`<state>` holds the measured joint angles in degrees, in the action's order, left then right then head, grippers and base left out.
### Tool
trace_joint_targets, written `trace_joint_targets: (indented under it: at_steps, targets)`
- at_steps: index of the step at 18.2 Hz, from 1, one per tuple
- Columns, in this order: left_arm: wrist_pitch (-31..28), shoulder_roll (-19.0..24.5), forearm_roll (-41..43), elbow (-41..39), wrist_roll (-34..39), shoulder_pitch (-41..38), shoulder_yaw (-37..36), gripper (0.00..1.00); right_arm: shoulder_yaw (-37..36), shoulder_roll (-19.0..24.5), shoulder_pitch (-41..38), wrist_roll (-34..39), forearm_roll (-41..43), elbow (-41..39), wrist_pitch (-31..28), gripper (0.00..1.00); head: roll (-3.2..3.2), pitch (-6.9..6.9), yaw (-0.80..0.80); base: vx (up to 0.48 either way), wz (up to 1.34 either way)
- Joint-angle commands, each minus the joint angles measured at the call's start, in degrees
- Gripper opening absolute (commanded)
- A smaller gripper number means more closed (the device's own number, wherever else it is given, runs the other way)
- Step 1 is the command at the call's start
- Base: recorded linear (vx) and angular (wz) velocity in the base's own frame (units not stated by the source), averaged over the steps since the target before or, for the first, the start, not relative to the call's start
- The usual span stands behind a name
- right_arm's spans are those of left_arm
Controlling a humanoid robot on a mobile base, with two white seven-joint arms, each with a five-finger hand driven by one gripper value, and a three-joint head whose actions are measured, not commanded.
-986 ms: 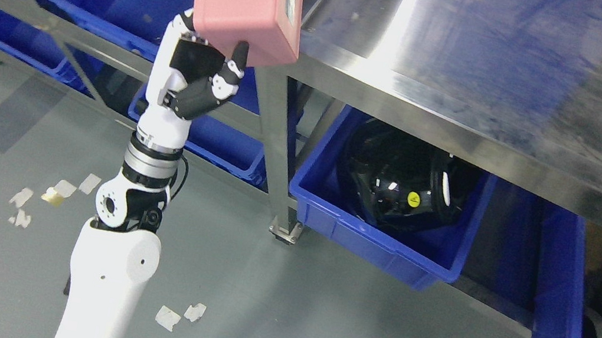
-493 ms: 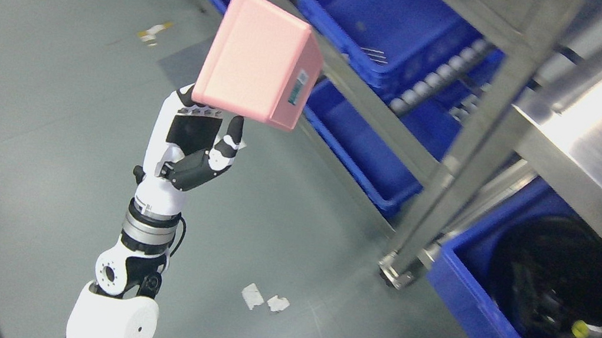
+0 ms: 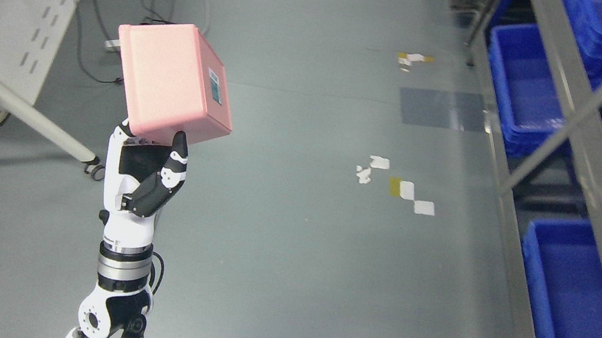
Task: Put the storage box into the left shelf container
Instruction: 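Hold the pink box up in the left hand while the robot turns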
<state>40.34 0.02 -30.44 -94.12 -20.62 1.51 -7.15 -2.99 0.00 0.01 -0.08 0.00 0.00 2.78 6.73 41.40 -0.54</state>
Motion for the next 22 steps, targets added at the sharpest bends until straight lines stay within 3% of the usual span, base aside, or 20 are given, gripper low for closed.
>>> trace_joint_targets:
  at_steps: [1,11,16,22]
  targets:
    - [-1.0,1.0,-0.6,-1.7,1.7,-0.3,2.2,0.04,0.0,-1.0,0.2,0.0,1.2,-1.0,0.0,1.0,0.0,0.0,0.0,0.351,1.05]
    - [-1.3,1.0,-0.9,-1.5,0.9,-2.2,1.1,0.04,0.0,-1.0,0.2,-0.1,1.2,-1.0,0.0,1.0,0.0,0.0,0.0,0.461,0.19]
    - [1.1,1.0,-0.9,-1.5,-1.1,-5.5,-4.5,0.04,0.0,-1.0,0.3,-0.1,1.2,-1.0,0.0,1.0,0.0,0.0,0.0,0.489,-0.09]
    - [1.7,1.0,-0.9,-0.9,-1.3,-6.9,-5.1,0.05,0.0,-1.0,0.2,-0.1,1.2,-1.0,0.0,1.0,0.0,0.0,0.0,0.469,0.07]
